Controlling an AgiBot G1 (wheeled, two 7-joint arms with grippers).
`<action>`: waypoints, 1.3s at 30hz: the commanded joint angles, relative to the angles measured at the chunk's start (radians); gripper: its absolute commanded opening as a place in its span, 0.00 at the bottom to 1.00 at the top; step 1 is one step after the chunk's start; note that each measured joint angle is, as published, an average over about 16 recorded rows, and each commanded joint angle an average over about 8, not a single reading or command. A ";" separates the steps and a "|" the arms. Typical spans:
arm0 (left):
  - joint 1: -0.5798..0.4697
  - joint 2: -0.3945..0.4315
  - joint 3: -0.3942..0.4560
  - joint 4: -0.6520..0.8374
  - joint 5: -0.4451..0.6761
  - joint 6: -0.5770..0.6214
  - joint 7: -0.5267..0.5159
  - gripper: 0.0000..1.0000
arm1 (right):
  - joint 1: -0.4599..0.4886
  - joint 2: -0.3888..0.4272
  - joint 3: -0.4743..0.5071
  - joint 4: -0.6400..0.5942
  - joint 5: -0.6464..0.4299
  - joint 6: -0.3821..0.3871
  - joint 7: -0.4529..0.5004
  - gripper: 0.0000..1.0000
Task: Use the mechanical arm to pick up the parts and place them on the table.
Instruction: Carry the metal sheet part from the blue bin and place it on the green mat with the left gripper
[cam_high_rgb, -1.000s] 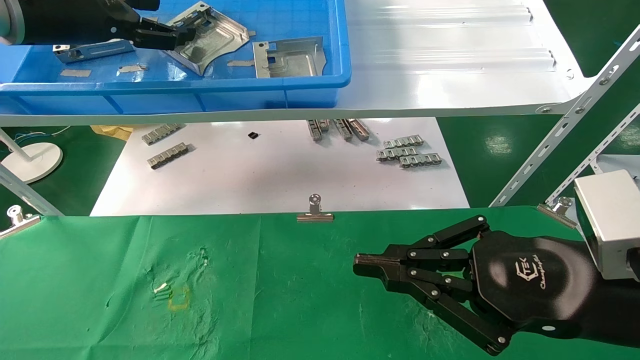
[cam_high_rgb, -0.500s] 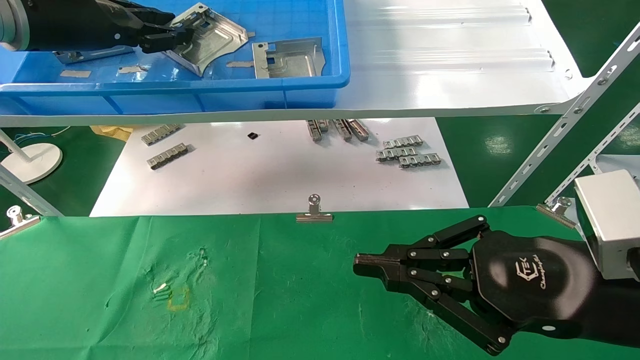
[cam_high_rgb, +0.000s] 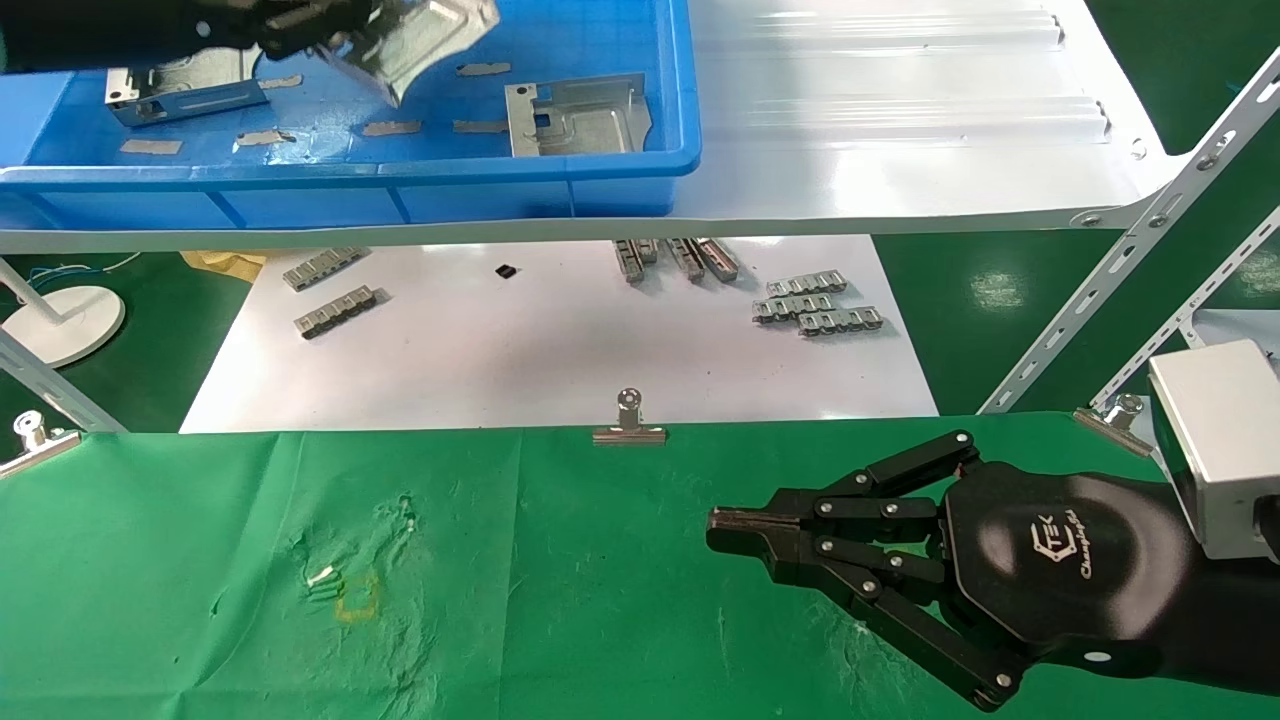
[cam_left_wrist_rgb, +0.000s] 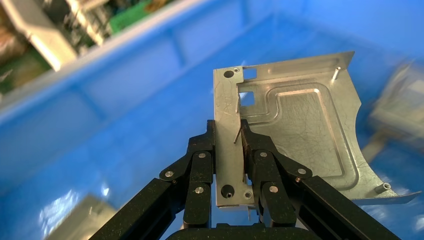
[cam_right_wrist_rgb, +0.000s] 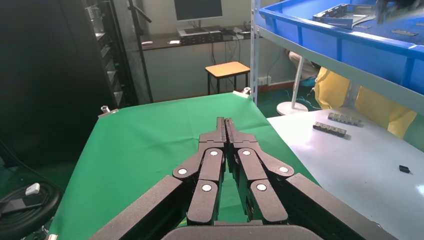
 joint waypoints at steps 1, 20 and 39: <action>-0.006 -0.012 -0.017 -0.007 -0.024 0.026 0.010 0.00 | 0.000 0.000 0.000 0.000 0.000 0.000 0.000 1.00; 0.333 -0.307 -0.037 -0.518 -0.447 0.460 0.208 0.00 | 0.000 0.000 0.000 0.000 0.000 0.000 0.000 1.00; 0.586 -0.394 0.229 -0.487 -0.303 0.378 0.725 0.00 | 0.000 0.000 -0.001 0.000 0.000 0.000 0.000 1.00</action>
